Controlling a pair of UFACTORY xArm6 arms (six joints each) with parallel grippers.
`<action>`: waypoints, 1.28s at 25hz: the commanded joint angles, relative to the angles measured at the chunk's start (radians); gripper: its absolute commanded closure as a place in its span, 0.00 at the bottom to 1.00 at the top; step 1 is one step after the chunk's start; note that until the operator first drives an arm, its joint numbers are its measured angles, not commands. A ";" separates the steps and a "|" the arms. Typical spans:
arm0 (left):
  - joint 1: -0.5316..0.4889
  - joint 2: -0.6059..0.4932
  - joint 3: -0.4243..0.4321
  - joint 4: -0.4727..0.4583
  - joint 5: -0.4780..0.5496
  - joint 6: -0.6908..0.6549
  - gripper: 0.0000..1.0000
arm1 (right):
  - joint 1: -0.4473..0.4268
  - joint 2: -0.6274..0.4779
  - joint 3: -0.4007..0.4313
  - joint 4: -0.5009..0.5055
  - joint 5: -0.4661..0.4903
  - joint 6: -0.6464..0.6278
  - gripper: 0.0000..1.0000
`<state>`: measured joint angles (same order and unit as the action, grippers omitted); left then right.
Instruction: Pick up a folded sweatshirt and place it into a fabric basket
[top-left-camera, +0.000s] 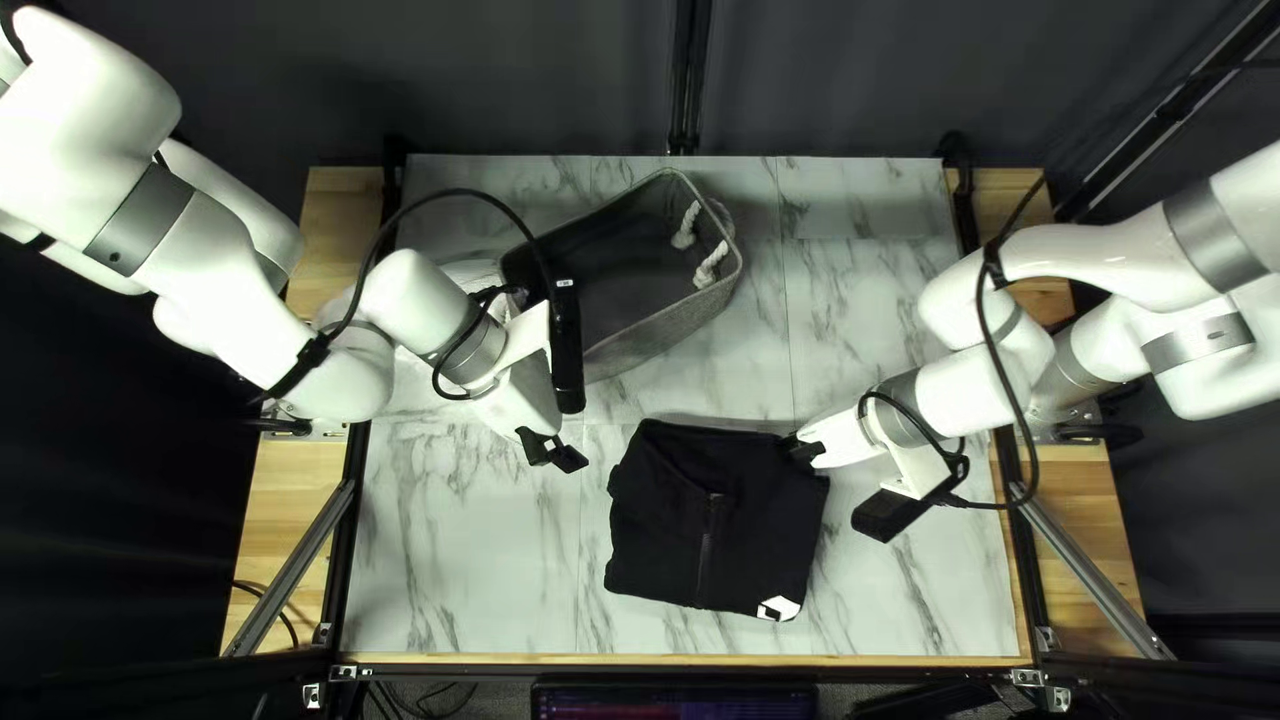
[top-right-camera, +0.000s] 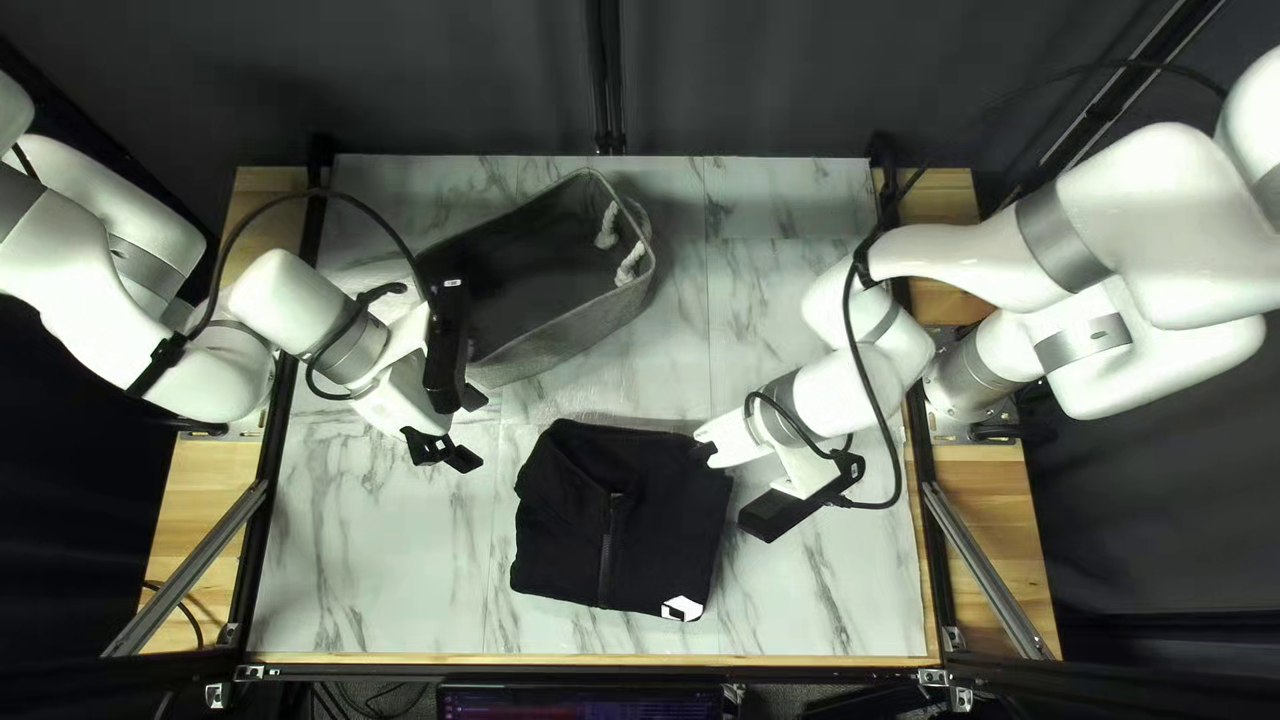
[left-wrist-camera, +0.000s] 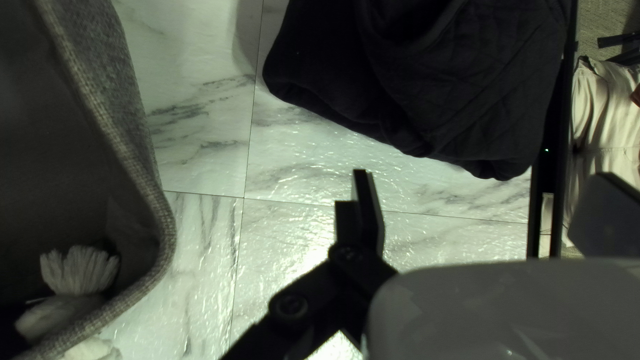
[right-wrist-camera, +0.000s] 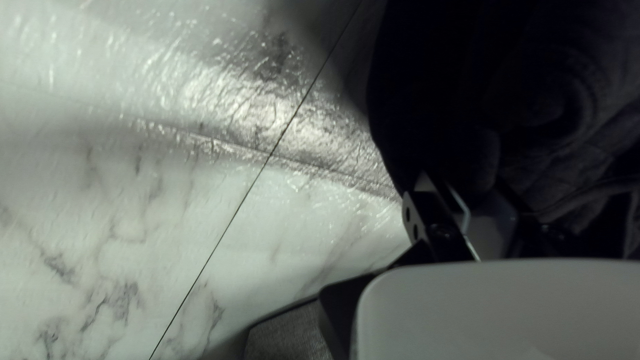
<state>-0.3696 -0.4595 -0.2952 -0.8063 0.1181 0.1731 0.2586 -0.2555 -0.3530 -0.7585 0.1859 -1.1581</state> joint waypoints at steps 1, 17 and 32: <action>0.002 0.002 -0.005 0.035 0.001 -0.030 0.00 | 0.010 -0.013 -0.001 -0.012 0.023 0.017 1.00; 0.007 0.347 -0.255 -0.463 -0.046 0.456 0.00 | 0.050 -0.020 -0.021 0.011 0.074 0.022 1.00; 0.062 0.613 -0.448 -0.672 0.002 0.699 0.00 | 0.059 -0.014 -0.024 0.006 0.078 0.034 1.00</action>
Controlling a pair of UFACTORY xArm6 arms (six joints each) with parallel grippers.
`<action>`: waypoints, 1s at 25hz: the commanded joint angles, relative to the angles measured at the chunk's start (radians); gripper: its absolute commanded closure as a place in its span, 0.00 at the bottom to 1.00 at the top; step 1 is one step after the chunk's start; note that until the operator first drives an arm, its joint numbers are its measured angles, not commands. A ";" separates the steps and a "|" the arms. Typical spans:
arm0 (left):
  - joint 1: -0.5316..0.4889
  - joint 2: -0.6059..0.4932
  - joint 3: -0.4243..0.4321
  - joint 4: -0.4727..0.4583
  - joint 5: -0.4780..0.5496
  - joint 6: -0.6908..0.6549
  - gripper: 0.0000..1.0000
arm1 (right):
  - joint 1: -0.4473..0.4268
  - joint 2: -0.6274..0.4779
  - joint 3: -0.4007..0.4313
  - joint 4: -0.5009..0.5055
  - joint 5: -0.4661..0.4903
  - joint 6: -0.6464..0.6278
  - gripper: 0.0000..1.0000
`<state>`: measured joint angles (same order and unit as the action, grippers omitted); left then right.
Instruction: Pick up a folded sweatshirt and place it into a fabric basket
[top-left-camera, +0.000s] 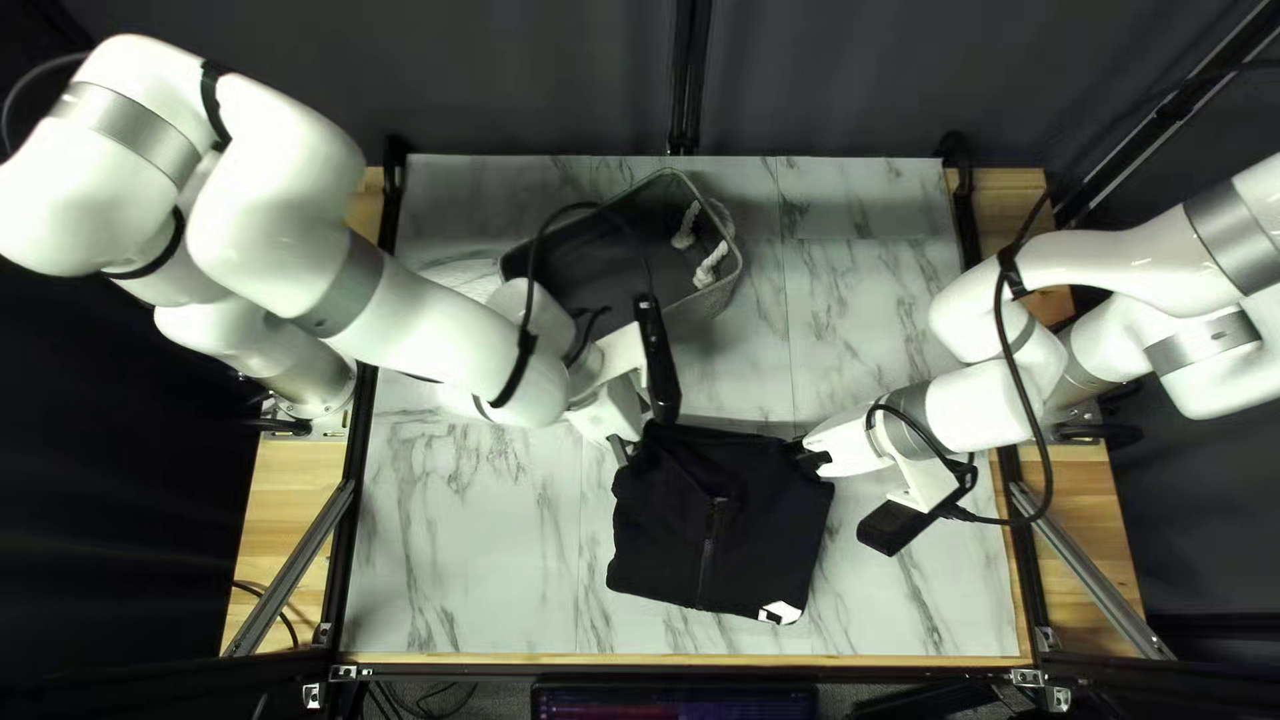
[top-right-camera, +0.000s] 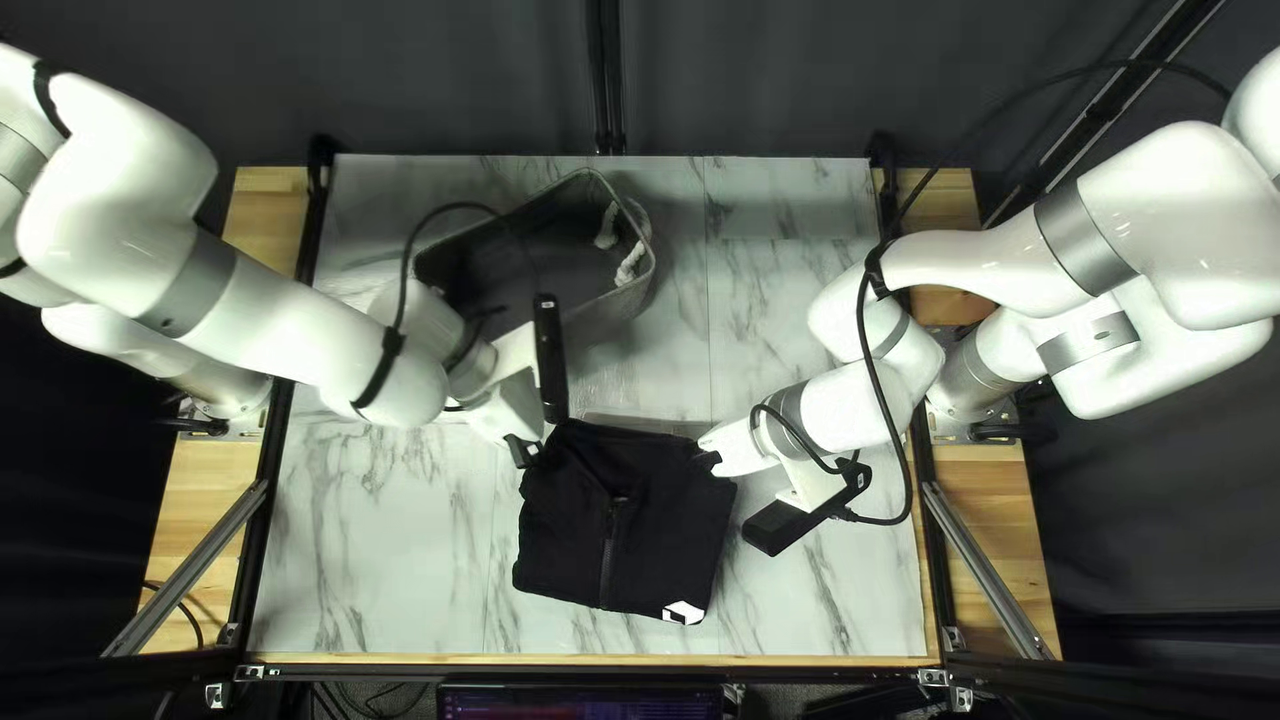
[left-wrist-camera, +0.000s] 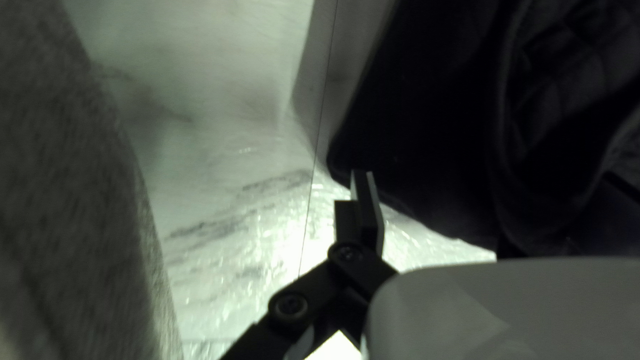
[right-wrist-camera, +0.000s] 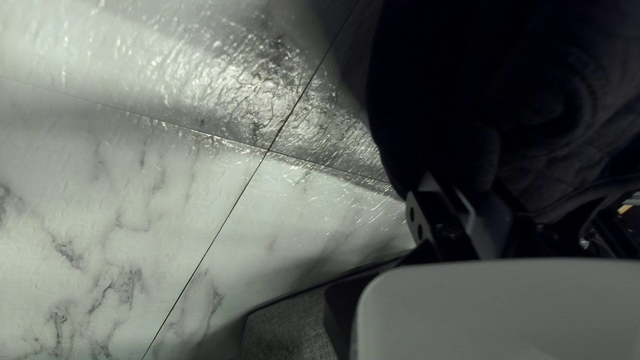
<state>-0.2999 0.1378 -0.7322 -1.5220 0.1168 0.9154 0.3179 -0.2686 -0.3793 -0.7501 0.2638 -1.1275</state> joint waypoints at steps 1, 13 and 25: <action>-0.009 0.019 -0.016 0.070 0.011 -0.065 0.00 | -0.001 0.000 0.002 -0.004 0.001 0.006 1.00; 0.012 0.045 -0.037 0.089 0.086 -0.039 0.00 | 0.002 0.004 -0.002 -0.007 0.005 0.011 1.00; 0.037 0.106 -0.102 0.218 0.181 -0.140 1.00 | 0.001 0.005 -0.001 -0.013 0.004 0.015 1.00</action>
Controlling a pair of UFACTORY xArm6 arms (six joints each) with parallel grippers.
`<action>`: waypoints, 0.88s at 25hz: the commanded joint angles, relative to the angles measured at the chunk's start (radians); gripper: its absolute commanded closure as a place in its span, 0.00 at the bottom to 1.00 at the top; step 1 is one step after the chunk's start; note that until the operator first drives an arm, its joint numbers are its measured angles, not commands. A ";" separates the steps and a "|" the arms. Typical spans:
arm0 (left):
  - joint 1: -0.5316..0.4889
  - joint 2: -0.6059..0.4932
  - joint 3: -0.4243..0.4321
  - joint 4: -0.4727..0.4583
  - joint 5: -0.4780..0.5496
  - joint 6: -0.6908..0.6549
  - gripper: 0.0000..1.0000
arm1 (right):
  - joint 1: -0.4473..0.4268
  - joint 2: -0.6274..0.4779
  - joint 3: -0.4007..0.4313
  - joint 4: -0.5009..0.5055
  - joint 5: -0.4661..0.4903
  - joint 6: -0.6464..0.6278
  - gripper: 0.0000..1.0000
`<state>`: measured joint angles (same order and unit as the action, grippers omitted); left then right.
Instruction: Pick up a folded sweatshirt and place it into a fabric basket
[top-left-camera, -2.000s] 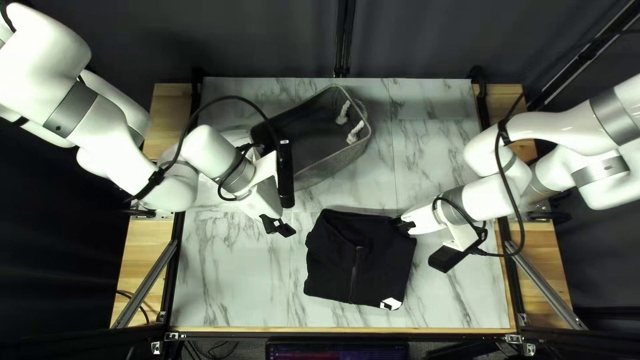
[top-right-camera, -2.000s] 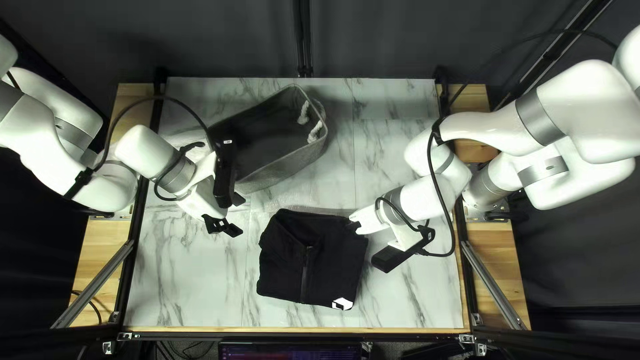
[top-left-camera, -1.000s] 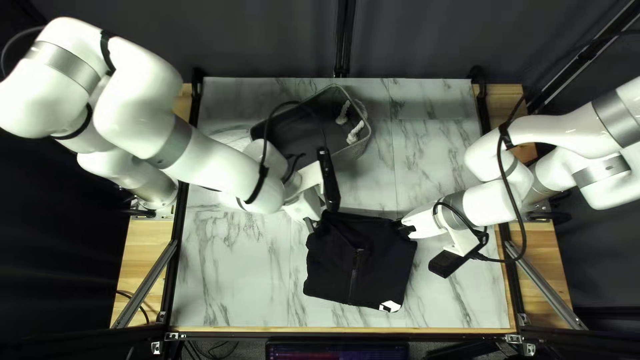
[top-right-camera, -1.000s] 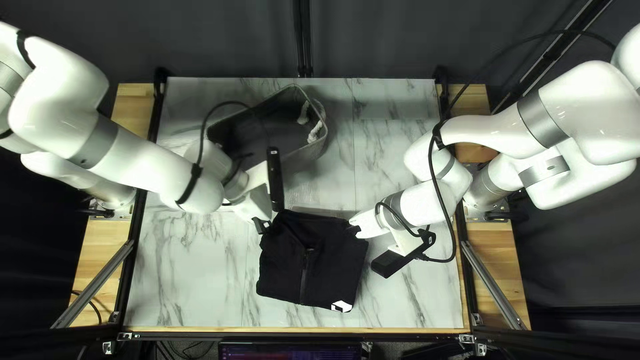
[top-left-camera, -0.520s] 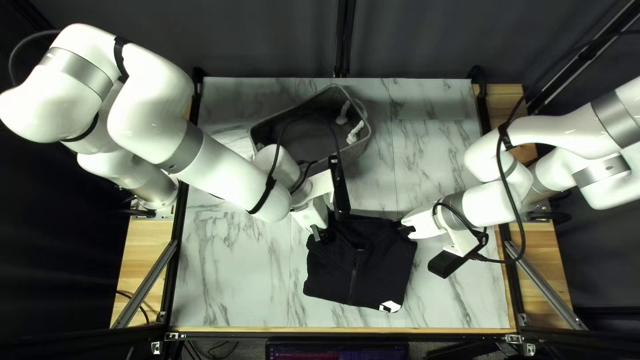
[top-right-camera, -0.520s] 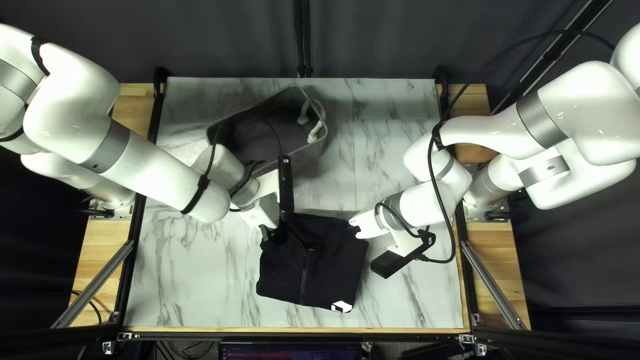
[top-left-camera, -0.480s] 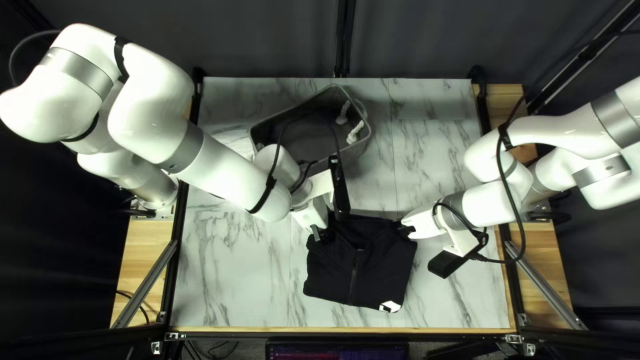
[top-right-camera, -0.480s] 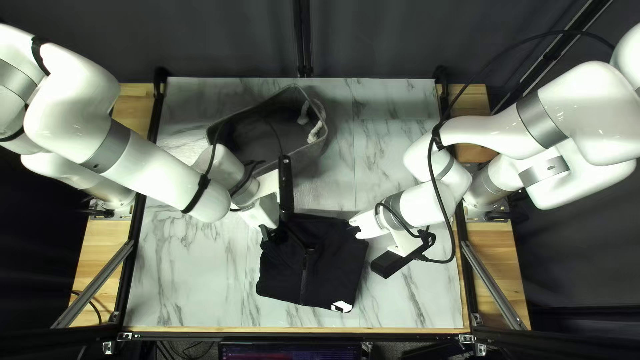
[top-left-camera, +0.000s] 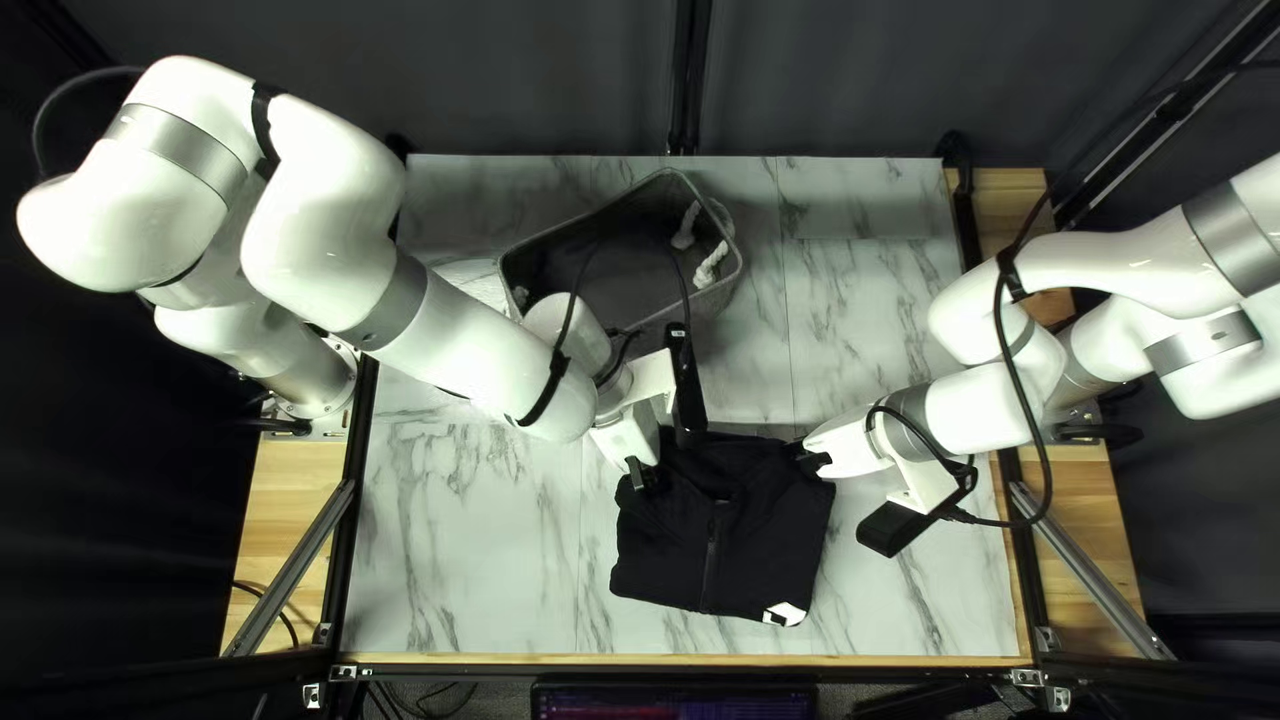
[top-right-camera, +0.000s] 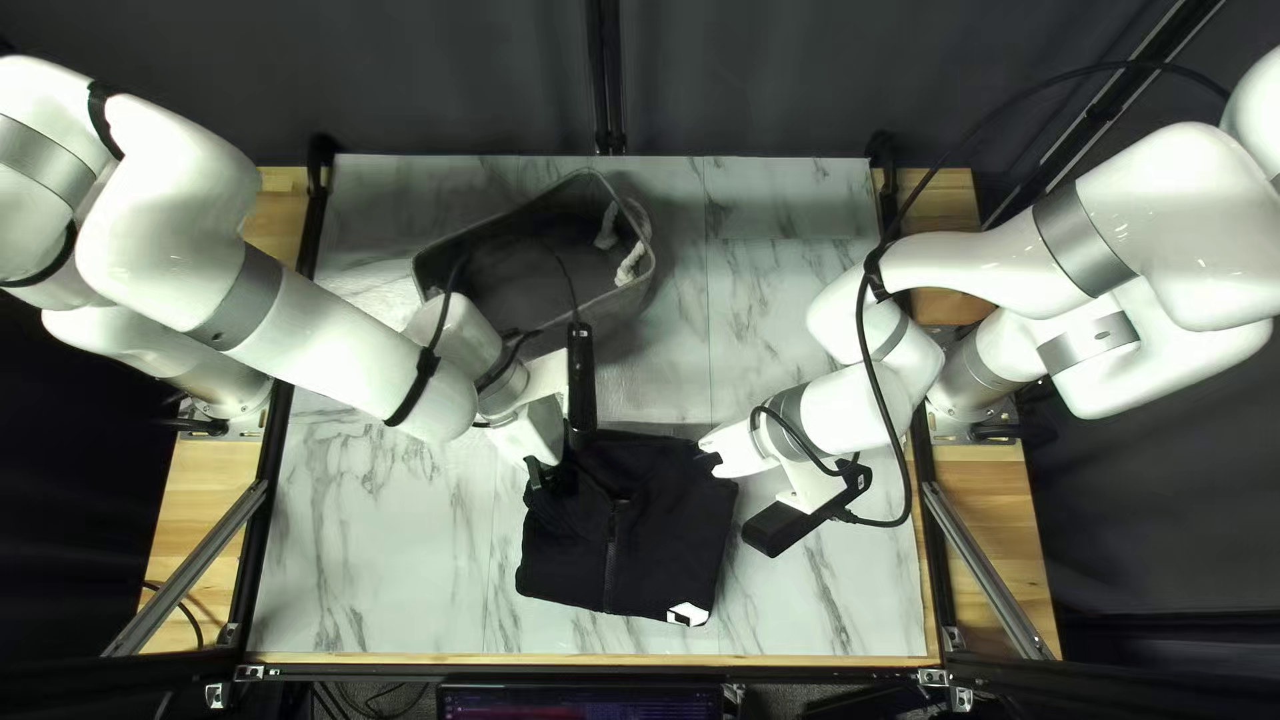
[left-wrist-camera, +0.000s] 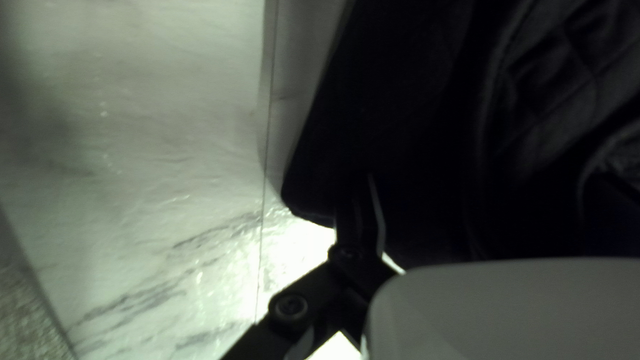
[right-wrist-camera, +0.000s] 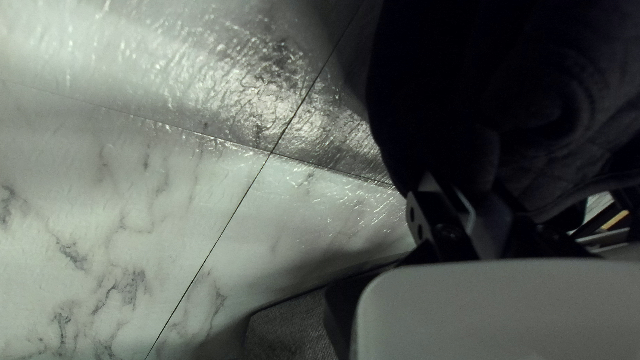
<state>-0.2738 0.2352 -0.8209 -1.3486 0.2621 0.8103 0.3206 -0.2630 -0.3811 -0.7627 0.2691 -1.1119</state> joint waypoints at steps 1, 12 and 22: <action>0.014 0.018 -0.025 0.062 0.051 -0.048 1.00 | -0.002 -0.001 0.002 -0.001 -0.002 0.000 1.00; 0.039 -0.084 0.021 0.164 0.147 -0.102 1.00 | -0.006 -0.031 0.012 0.005 0.017 -0.003 1.00; 0.081 -0.326 0.157 0.311 0.163 -0.193 1.00 | -0.015 -0.146 -0.007 0.123 0.142 -0.122 1.00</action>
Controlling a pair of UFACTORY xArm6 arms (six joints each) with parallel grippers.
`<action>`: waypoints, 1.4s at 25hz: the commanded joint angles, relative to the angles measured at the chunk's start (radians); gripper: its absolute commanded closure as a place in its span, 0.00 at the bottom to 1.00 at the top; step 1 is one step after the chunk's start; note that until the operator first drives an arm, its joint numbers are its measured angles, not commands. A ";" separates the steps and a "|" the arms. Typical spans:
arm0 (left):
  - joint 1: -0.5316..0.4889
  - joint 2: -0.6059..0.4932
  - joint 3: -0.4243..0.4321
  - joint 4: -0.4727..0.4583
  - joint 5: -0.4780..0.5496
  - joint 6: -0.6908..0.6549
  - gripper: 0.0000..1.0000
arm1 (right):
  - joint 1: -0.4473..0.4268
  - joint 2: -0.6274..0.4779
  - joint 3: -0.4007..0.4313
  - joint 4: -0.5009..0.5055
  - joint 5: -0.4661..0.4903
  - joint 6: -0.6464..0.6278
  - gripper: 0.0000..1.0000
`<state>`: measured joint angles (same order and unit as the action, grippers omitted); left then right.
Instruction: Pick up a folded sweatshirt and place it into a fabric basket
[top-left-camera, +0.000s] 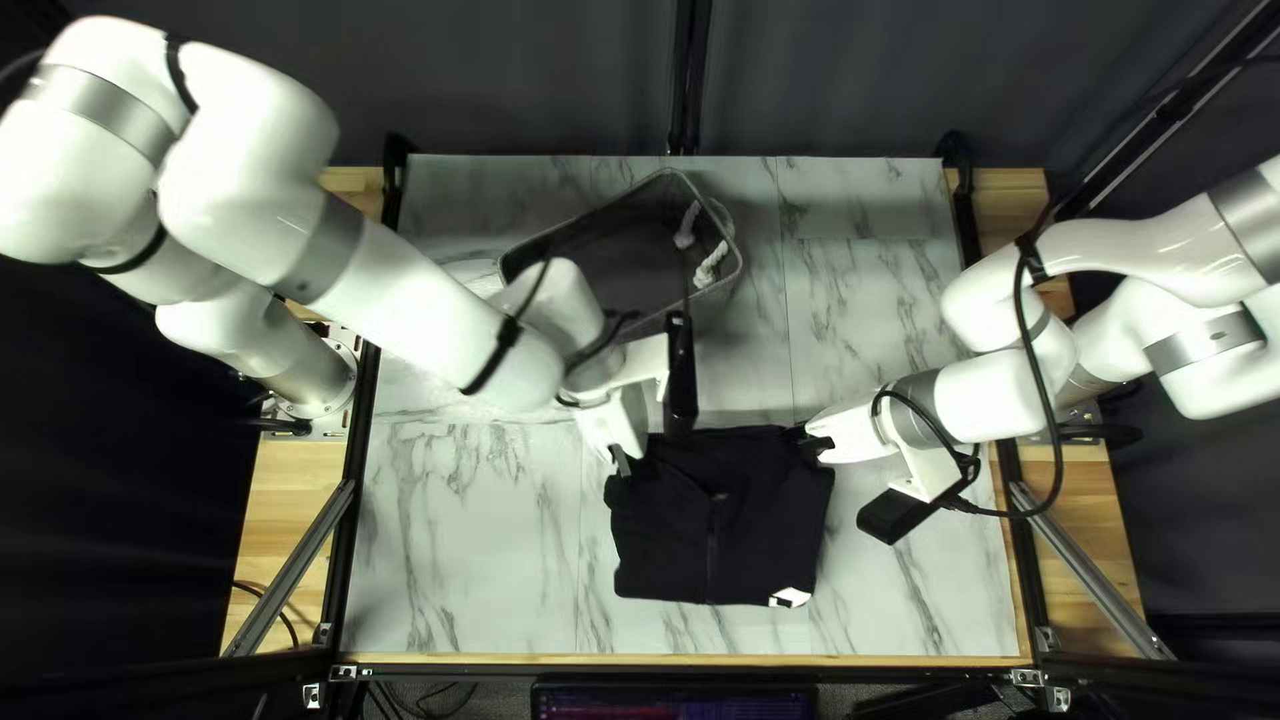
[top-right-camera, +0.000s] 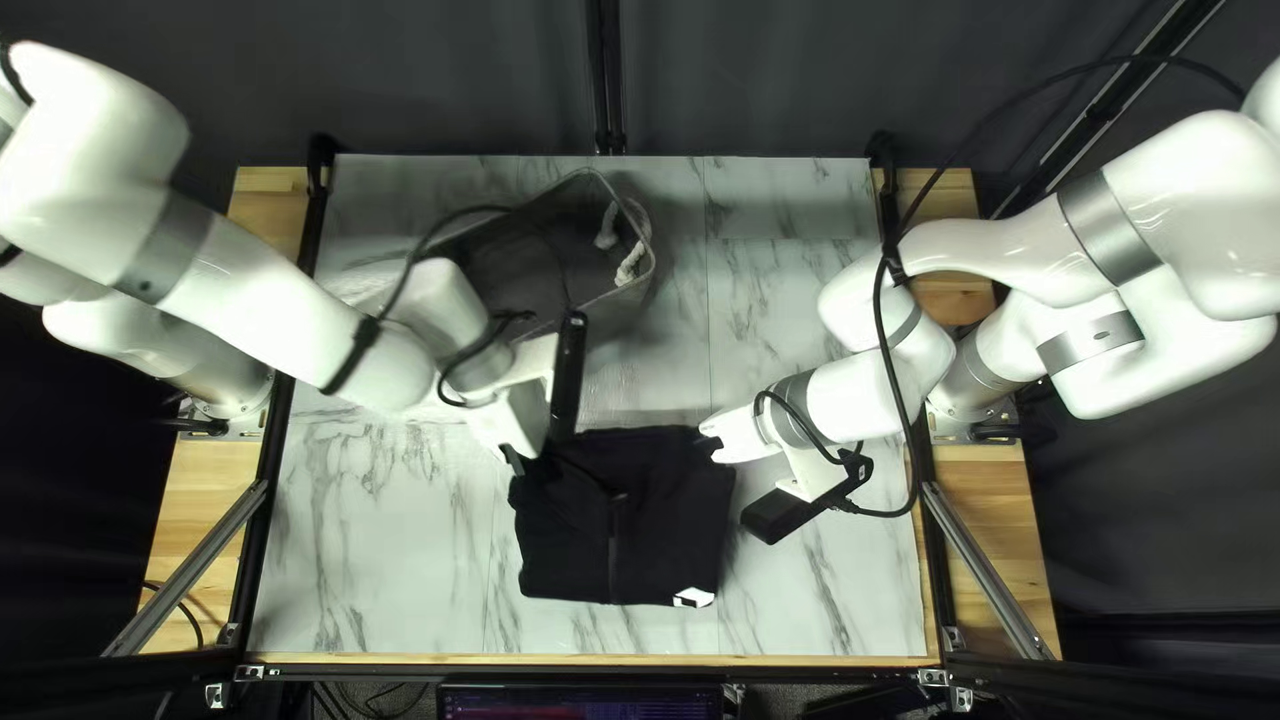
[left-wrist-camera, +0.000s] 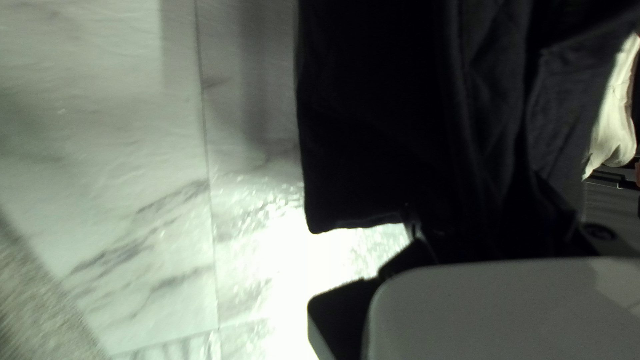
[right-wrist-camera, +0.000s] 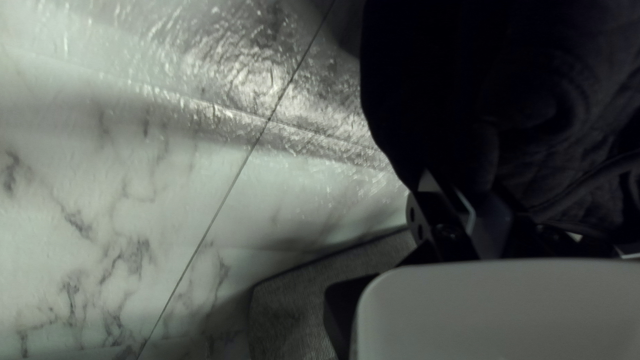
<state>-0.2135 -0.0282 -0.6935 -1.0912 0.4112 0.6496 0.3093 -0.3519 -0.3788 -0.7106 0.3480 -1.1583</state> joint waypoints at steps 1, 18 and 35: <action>0.026 -0.075 0.034 0.066 0.018 -0.040 1.00 | -0.009 -0.070 -0.010 0.082 0.074 -0.093 1.00; 0.187 -0.329 0.080 0.298 0.184 -0.137 1.00 | -0.148 -0.096 -0.235 0.291 0.301 -0.475 1.00; 0.488 -0.574 0.125 0.324 0.442 -0.010 1.00 | -0.475 -0.023 -0.472 0.491 0.336 -0.936 1.00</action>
<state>0.2288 -0.5856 -0.5740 -0.7516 0.8227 0.5985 -0.1147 -0.3980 -0.8310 -0.2597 0.7085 -2.0289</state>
